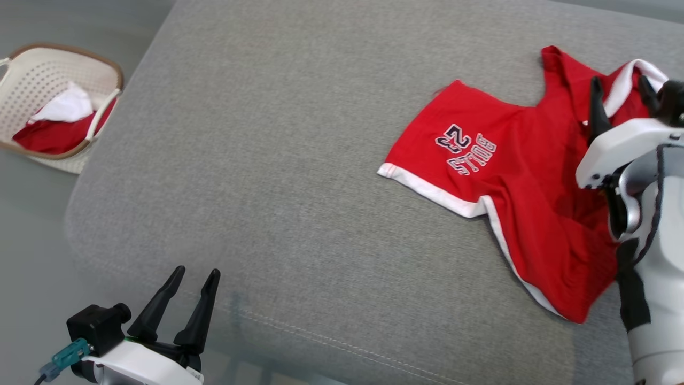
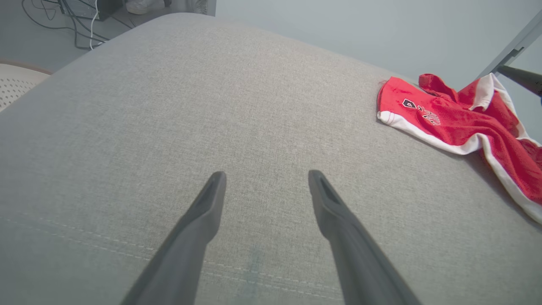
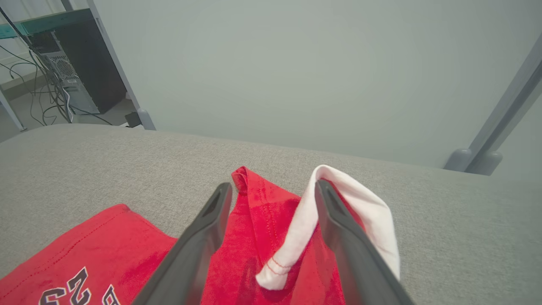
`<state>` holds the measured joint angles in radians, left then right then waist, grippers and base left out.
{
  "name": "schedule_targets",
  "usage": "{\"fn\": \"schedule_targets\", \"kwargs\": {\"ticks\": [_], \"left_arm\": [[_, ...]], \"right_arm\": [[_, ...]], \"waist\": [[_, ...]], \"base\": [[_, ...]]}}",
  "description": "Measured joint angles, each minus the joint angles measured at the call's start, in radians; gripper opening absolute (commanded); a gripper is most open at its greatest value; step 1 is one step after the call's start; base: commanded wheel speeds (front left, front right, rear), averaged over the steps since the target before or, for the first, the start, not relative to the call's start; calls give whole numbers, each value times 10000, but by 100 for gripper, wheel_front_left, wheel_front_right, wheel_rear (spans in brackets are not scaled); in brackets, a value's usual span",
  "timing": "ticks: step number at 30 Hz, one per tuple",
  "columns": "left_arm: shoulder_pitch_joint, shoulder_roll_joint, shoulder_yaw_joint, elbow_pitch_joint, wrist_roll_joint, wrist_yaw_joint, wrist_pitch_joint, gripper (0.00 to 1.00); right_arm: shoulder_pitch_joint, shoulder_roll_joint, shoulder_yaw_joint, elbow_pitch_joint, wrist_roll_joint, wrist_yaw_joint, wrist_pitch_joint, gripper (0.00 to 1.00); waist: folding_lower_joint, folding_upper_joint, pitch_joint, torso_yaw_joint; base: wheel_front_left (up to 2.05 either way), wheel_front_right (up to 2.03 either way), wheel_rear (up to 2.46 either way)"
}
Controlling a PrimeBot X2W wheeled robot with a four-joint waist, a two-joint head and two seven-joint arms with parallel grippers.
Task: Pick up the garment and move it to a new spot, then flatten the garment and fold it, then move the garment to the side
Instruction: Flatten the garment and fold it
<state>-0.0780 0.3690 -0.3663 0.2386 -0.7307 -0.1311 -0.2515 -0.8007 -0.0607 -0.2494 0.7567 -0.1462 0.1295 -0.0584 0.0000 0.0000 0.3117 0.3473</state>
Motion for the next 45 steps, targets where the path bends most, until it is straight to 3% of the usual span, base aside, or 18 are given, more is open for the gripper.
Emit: {"fn": "schedule_targets", "kwargs": {"ticks": [7, 15, 22, 30, 45], "left_arm": [[64, -15, 257, -140, 261, 0, 0, 100], [267, -127, 472, -366, 715, 0, 0, 100], [661, -336, 520, -316, 832, 0, 0, 100], [705, -255, 545, -295, 836, 0, 0, 100], [714, -88, 550, -322, 836, 0, 0, 100]], "right_arm": [[1593, -17, 1664, -407, 1490, -2, -1218, 100], [3908, -4, 3591, -1941, 2872, -2, -1622, 100], [5497, 23, 4801, -2872, 3336, -2, -1712, 100], [6636, 46, 5438, -3287, 3229, -2, -1647, 100], [7513, 73, 4823, -4052, 2437, -2, -1329, 100]], "waist": [[0, 0, -367, -877], [0, 0, -937, -1926], [0, 1, -1366, -2372], [0, 0, -1257, -2264], [0, 0, -1149, -2312]], "base": [[0, 0, 0], [0, 0, 0], [0, 0, 0], [0, 0, 0], [0, 0, 0]]}}
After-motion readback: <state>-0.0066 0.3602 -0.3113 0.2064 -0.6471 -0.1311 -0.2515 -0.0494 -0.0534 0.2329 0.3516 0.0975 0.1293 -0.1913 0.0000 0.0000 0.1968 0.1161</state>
